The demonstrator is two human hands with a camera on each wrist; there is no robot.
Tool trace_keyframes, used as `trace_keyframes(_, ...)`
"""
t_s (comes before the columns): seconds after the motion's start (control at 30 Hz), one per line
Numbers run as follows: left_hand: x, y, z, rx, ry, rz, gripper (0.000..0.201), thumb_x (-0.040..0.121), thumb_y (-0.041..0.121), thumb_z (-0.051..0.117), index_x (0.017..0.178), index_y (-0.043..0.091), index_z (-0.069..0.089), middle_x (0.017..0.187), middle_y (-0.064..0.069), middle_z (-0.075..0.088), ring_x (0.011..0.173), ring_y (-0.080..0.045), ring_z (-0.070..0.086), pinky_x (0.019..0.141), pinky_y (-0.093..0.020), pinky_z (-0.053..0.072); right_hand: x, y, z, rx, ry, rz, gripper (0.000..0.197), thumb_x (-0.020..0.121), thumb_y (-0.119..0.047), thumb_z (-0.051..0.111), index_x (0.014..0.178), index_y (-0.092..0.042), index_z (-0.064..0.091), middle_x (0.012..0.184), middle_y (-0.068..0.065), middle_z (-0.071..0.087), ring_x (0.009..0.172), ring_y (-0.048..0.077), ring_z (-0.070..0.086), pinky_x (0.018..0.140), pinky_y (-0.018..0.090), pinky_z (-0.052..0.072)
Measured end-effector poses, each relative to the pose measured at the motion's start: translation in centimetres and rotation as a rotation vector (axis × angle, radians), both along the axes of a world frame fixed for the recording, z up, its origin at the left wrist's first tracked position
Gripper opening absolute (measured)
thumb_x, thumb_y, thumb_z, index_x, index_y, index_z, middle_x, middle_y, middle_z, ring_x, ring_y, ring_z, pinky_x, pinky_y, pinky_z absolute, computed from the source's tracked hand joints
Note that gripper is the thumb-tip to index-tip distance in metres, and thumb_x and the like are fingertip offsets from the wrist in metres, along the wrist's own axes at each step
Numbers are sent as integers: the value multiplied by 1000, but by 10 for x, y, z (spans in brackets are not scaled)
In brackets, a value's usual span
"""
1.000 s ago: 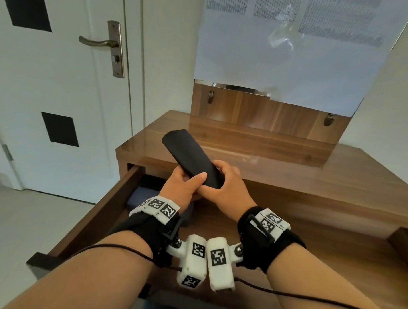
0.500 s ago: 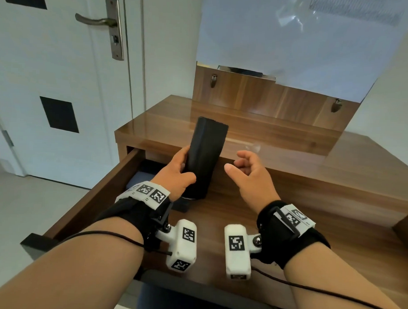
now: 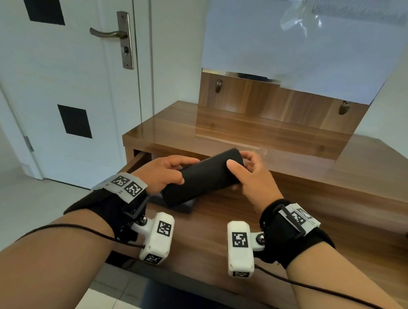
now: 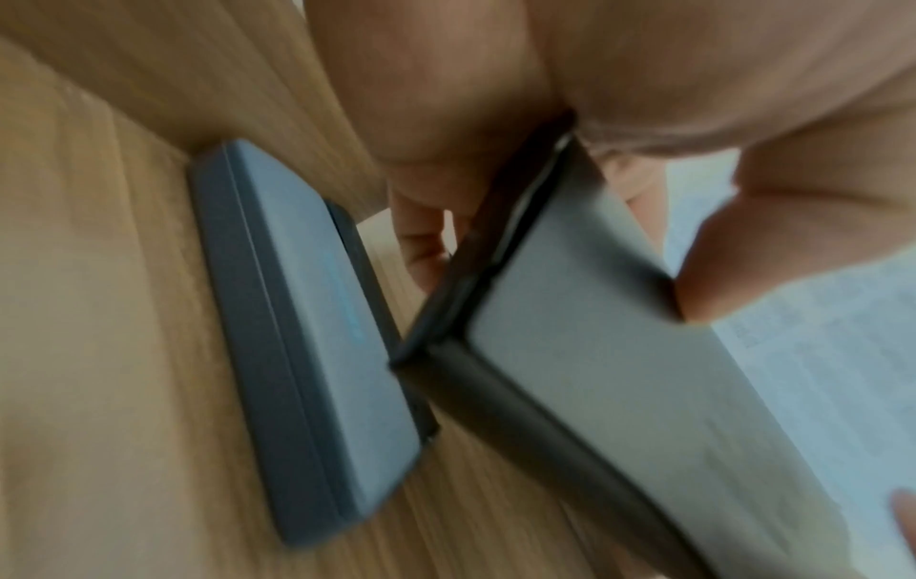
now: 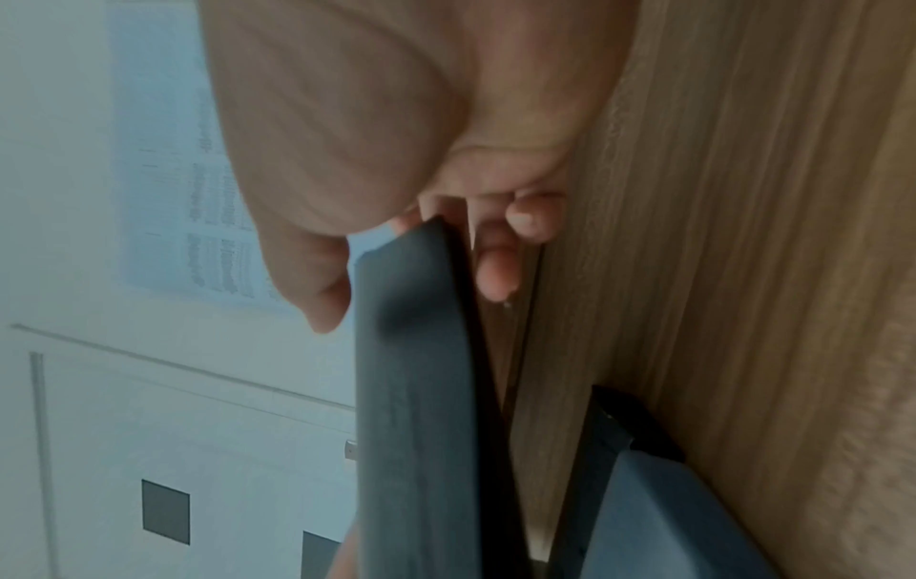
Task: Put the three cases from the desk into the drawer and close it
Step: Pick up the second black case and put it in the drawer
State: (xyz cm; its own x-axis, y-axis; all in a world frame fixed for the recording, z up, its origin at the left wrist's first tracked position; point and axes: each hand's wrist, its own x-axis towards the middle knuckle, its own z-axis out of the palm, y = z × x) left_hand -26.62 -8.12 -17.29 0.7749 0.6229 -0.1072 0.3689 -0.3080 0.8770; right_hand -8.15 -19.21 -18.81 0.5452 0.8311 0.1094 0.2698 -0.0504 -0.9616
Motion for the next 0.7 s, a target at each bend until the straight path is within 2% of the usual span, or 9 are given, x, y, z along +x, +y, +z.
trace_keyframes(0.07, -10, 2, 2, 9, 71, -20, 53, 62, 17, 52, 102, 52, 57, 115, -5, 62, 107, -22, 58, 98, -37, 43, -3, 0, -1, -51, 30, 75, 23, 93, -32, 55, 115, -26, 52, 103, -2, 61, 68, 12, 59, 43, 12, 44)
trace_keyframes(0.1, -14, 3, 2, 11, 91, -3, 52, 61, 16, 51, 101, 49, 58, 111, -7, 62, 104, -23, 58, 96, -36, 43, -6, 0, -2, -85, 41, 112, 15, 93, -32, 55, 107, -26, 54, 98, -2, 62, 64, 13, 59, 42, 14, 43)
trace_keyframes(0.2, -23, 11, -4, -14, 101, 95, 47, 56, 13, 54, 93, 41, 62, 98, -10, 64, 96, -28, 60, 95, -41, 45, -13, 2, -8, -187, 109, 197, 6, 92, -28, 58, 96, -24, 59, 93, 5, 65, 68, 25, 63, 52, 25, 46)
trace_keyframes(0.27, -26, 16, -13, -17, 112, 148, 47, 55, 12, 57, 91, 42, 63, 103, -12, 67, 99, -30, 63, 101, -46, 45, -17, 2, -13, -234, 150, 233, 6, 90, -25, 60, 94, -19, 59, 88, 8, 65, 68, 28, 62, 53, 27, 46)
trace_keyframes(0.33, -26, 19, -20, -11, 137, 179, 42, 59, 10, 57, 88, 40, 62, 107, -9, 68, 101, -27, 64, 102, -46, 46, -19, 4, -19, -280, 126, 248, 8, 89, -23, 62, 89, -17, 58, 83, 9, 62, 62, 23, 59, 50, 26, 45)
trace_keyframes(0.47, -28, 26, -29, 44, 135, 292, 30, 79, 3, 55, 88, 31, 60, 102, 0, 65, 102, -21, 62, 99, -35, 45, -27, 10, -29, -320, 162, 250, 14, 89, -22, 62, 81, -13, 55, 78, 8, 57, 59, 18, 53, 50, 24, 41)
trace_keyframes(0.6, -30, 28, -31, 133, 118, 429, 21, 83, 13, 57, 100, 25, 62, 106, -2, 66, 106, -21, 60, 95, -30, 43, -33, 14, -34, -348, 185, 253, 21, 88, -22, 62, 70, -15, 53, 66, 3, 54, 54, 15, 48, 49, 23, 33)
trace_keyframes(0.7, -27, 26, -31, 205, 128, 494, 21, 85, 15, 54, 103, 21, 64, 104, -1, 62, 100, -19, 57, 86, -26, 42, -35, 16, -38, -404, 171, 253, 24, 88, -22, 64, 69, -14, 51, 63, 2, 53, 49, 12, 47, 43, 21, 26)
